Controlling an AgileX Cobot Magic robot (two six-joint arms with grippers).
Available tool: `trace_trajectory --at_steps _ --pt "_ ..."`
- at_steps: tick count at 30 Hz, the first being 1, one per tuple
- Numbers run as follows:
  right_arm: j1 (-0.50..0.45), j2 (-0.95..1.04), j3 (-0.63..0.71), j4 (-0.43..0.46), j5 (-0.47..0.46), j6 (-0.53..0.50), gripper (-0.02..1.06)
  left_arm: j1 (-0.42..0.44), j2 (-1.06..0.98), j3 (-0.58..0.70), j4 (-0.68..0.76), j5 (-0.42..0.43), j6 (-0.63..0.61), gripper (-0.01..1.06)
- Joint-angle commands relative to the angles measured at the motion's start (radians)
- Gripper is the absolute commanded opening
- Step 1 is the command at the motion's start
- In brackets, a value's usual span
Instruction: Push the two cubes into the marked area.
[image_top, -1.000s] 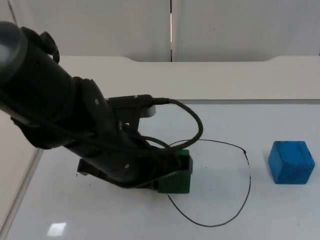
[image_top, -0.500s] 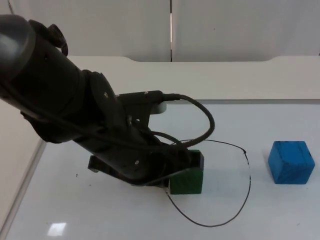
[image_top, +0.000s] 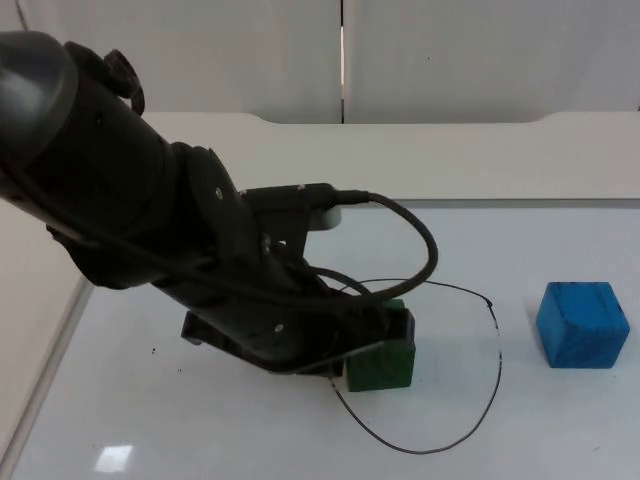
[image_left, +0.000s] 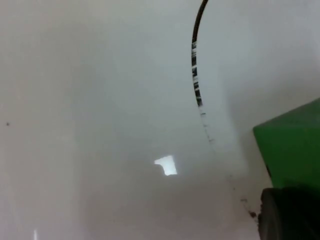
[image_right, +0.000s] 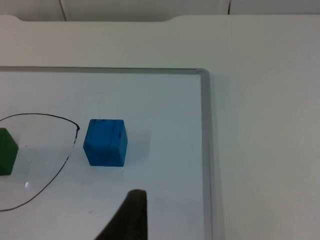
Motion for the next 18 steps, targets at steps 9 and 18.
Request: trace_trajectory --at_steps 9,18 --pt "0.004 -0.003 0.001 0.000 -0.008 0.002 0.58 -0.002 -0.103 -0.011 0.143 0.000 0.007 0.00" --pt "0.004 -0.003 0.001 0.000 -0.008 0.002 0.53 0.094 -0.384 -0.011 0.307 0.106 0.007 0.00"
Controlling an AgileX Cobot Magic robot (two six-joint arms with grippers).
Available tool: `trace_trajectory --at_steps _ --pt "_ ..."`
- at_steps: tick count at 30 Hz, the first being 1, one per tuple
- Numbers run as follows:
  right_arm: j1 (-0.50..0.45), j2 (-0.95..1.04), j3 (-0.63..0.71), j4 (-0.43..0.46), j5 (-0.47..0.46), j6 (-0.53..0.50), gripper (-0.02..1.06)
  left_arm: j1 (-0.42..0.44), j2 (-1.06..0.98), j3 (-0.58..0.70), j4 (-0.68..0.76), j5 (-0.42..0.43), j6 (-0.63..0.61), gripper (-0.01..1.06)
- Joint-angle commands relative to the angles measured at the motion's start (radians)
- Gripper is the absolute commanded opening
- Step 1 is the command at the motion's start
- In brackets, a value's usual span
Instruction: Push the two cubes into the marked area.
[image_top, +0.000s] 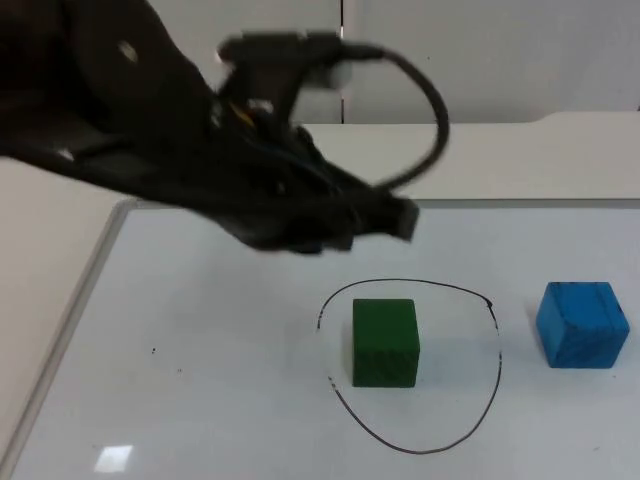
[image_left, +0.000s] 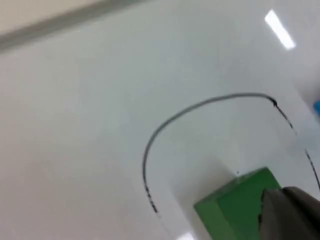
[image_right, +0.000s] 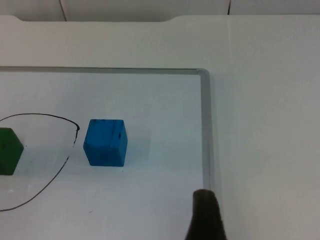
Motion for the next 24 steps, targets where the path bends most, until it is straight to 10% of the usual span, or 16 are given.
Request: trace_trajectory --at_steps 1,24 --pt "0.004 -0.003 0.001 0.000 -0.008 0.002 0.53 0.083 -0.105 -0.005 0.056 0.067 -0.002 0.00" --pt "0.004 -0.003 0.001 0.000 -0.008 0.002 0.53 0.565 -0.627 0.029 0.446 0.426 -0.097 0.00"
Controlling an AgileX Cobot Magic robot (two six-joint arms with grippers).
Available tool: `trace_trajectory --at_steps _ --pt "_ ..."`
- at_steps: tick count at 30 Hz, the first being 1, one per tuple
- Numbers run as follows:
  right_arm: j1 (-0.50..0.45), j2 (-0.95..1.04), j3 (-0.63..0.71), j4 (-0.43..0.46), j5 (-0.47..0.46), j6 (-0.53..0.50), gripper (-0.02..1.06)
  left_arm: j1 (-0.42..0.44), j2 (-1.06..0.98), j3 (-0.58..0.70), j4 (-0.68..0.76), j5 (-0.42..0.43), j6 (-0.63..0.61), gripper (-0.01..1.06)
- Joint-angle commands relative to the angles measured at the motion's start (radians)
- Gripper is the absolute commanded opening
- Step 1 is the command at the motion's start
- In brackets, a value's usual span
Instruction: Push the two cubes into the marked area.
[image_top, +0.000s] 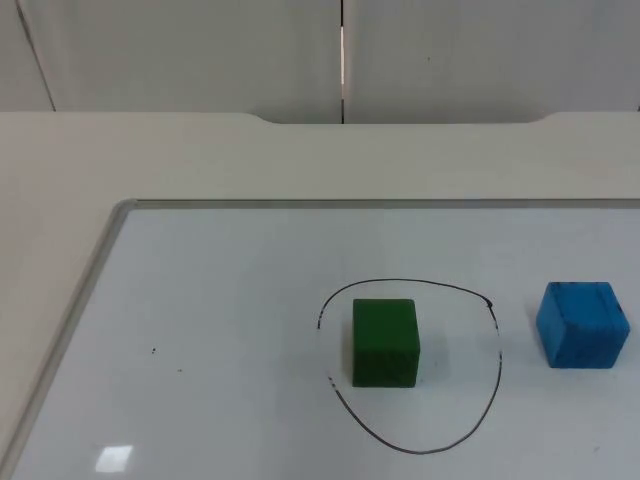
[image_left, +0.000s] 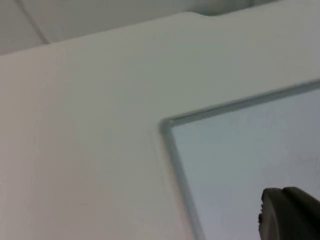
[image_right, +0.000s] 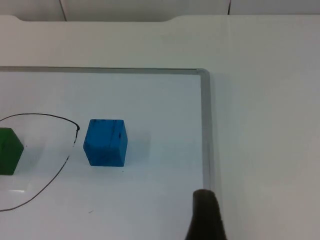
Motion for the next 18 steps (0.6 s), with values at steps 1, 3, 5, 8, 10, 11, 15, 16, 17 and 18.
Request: trace_trajectory --at_steps 1,3,5,8,10,11,15,16,17,18 --pt "0.004 -0.003 0.001 0.000 -0.008 0.002 0.53 0.038 -0.051 0.024 0.012 0.011 -0.010 0.00" --pt "0.004 -0.003 0.001 0.000 -0.008 0.002 0.53 0.083 -0.108 0.059 0.012 0.004 -0.022 0.00" --pt "0.004 -0.003 0.001 0.000 -0.008 0.000 0.53 0.101 -0.141 0.078 0.010 0.002 -0.030 0.00" --pt "0.004 -0.003 0.001 0.000 -0.008 -0.004 0.53 0.128 -0.237 0.107 -0.016 0.024 -0.036 0.00" --pt "0.004 -0.003 0.001 0.009 -0.008 -0.023 0.53 0.130 -0.301 0.107 -0.018 0.077 -0.036 0.00" --pt "0.004 -0.003 0.001 0.009 -0.008 -0.022 0.53 0.130 -0.331 0.107 -0.018 0.107 -0.036 0.00" --pt "0.004 0.026 0.001 0.010 -0.008 -0.022 0.53 0.130 -0.418 0.107 -0.018 0.156 -0.038 0.00" --pt "0.004 0.064 0.001 0.010 -0.008 -0.022 0.53 0.130 -0.446 0.107 -0.013 0.170 -0.047 0.00" --pt "0.004 0.079 0.001 0.010 -0.008 -0.022 0.52 0.130 -0.476 0.107 -0.010 0.186 -0.059 0.00" --pt "0.004 0.111 0.001 0.010 -0.009 -0.020 0.51 0.130 -0.505 0.107 -0.010 0.208 -0.063 0.00"
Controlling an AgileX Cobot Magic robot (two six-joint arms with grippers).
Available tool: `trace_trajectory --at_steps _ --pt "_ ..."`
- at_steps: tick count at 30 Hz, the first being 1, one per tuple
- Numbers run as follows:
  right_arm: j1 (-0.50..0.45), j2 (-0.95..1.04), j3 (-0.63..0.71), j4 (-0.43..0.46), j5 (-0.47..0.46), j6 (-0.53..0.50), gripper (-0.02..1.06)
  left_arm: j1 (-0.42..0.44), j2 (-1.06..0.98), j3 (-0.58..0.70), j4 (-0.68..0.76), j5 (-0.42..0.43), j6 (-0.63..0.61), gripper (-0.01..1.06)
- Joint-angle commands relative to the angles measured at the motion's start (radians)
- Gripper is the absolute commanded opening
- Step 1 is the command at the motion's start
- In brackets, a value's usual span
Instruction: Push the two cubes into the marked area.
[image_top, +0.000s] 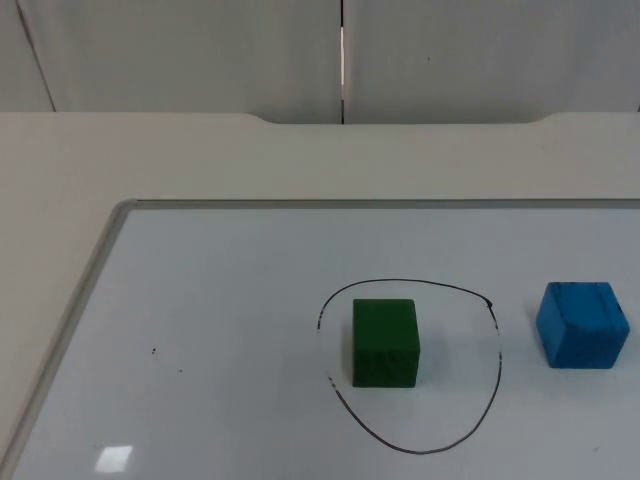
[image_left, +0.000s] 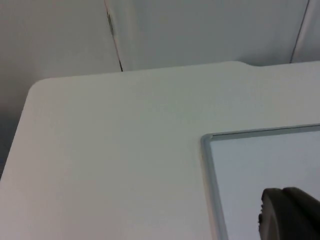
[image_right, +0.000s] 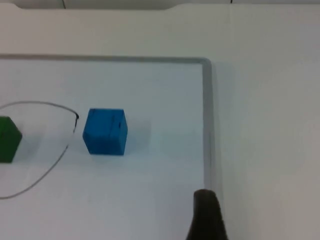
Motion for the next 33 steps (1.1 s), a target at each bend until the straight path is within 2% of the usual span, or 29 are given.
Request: trace_trajectory --at_steps 1,4,7,8,11,13,14,20,25,33 --pt "0.004 0.041 0.001 0.003 -0.009 -0.011 0.51 0.003 -0.046 0.004 -0.007 0.039 -0.017 0.00" --pt "0.004 0.184 -0.019 0.003 -0.026 -0.011 0.39 0.003 -0.124 0.015 -0.007 0.109 -0.032 0.00" --pt "0.004 0.308 -0.071 0.003 -0.037 -0.011 0.24 0.003 -0.180 0.054 -0.007 0.118 -0.047 0.00" --pt "0.004 0.308 -0.071 0.003 -0.037 -0.011 0.24 0.003 -0.180 0.054 -0.007 0.118 -0.047 0.00" --pt "0.004 0.480 -0.147 0.006 -0.037 -0.011 0.10 0.003 -0.253 0.117 -0.007 0.122 -0.060 0.00" --pt "0.004 0.596 -0.194 0.006 -0.047 -0.011 0.05 0.003 -0.303 0.158 -0.007 0.126 -0.060 0.00" --pt "0.004 0.596 -0.194 0.006 -0.047 -0.011 0.05 0.003 -0.303 0.158 -0.007 0.126 -0.060 0.00" --pt "0.004 0.927 -0.302 0.009 -0.156 -0.018 0.04 0.003 -0.410 0.201 -0.007 0.176 -0.073 0.00" --pt "0.004 1.102 -0.340 0.024 -0.205 -0.018 0.04 0.003 -0.470 0.218 -0.007 0.189 -0.110 0.00" --pt "0.008 1.292 -0.350 0.034 -0.303 -0.018 0.04 0.003 -0.536 0.220 -0.007 0.234 -0.112 0.00"
